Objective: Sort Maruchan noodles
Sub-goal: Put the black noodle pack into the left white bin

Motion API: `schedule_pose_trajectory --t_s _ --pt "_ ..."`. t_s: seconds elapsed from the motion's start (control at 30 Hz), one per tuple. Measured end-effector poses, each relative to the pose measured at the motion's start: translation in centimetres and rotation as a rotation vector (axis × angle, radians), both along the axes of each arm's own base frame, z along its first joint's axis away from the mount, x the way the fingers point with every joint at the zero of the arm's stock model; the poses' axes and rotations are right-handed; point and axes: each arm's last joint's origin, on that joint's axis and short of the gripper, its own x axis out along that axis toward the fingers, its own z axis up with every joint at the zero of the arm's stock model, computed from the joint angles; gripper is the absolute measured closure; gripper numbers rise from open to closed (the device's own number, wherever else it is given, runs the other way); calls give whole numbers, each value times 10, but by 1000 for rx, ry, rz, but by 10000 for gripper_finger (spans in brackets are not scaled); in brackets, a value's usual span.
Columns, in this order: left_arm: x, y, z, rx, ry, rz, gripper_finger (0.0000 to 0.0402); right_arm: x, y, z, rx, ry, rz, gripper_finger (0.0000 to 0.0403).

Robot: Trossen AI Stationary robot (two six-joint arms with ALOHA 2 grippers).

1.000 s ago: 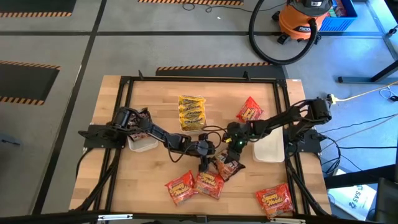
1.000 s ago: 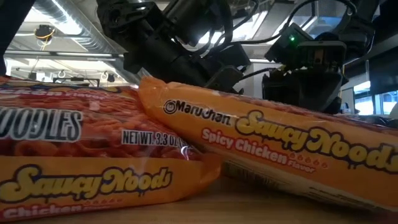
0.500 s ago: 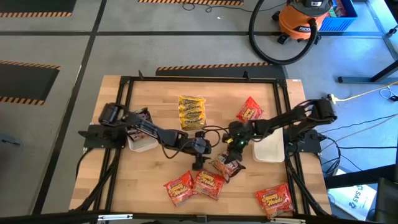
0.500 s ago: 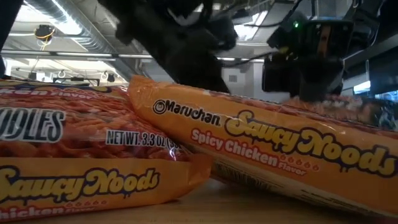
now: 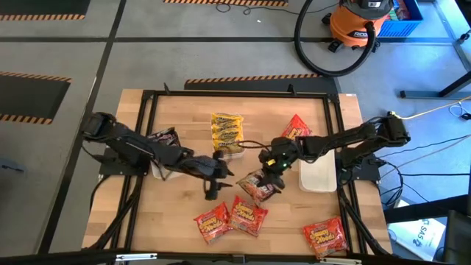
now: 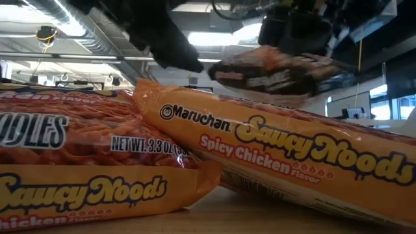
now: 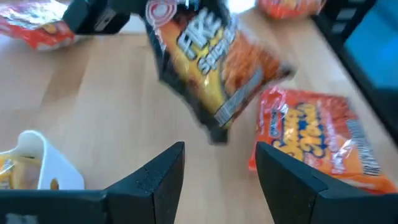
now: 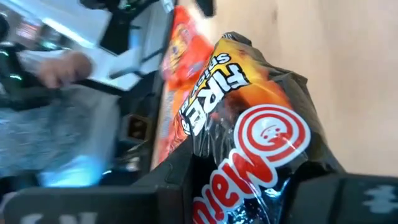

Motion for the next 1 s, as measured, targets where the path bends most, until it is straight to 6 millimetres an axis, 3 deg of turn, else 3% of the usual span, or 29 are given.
schedule_pose_trajectory --t_s 0.2,0.4,0.57,0.77,0.9,1.0 --pt "-30 11 1 -118 -145 57 211 15 12 33 -293 -35 -43 300" --pt "-32 14 6 -210 -158 136 211 23 24 59 -531 -133 -66 300" --pt "-30 13 12 -231 -168 116 196 23 24 55 -573 -128 -60 299" --pt "-26 12 20 -273 -186 111 141 30 26 31 -614 -62 -32 299" --pt "-19 18 15 -285 -151 171 108 39 30 17 -636 -69 -5 299" --pt "-12 24 5 -309 -90 205 93 43 30 17 -647 -111 2 299"
